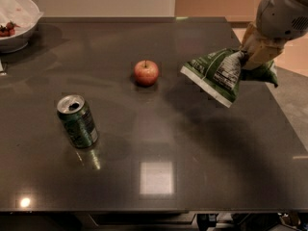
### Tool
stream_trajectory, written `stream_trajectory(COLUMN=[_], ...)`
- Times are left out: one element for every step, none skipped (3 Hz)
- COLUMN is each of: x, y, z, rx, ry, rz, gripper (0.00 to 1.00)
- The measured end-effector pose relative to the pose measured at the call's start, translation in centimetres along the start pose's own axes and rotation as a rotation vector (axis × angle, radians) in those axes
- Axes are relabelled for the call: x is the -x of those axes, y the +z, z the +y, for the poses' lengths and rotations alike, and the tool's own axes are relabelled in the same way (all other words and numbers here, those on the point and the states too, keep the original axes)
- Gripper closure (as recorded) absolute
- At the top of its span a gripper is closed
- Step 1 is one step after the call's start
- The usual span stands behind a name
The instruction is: Pick green jalapeno chip bag
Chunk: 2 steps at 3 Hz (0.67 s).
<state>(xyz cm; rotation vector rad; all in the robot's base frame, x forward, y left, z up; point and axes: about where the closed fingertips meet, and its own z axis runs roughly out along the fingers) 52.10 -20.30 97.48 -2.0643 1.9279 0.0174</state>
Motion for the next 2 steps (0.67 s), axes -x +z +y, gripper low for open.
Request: stream_trajectory(x=[2.14,2.14], y=[-2.05,-2.05], z=[-0.41,-0.41], rx=[-0.028,-0.028], ry=[-0.050,-0.050], rz=[-0.021,-0.021], gripper=[1.00,1.00])
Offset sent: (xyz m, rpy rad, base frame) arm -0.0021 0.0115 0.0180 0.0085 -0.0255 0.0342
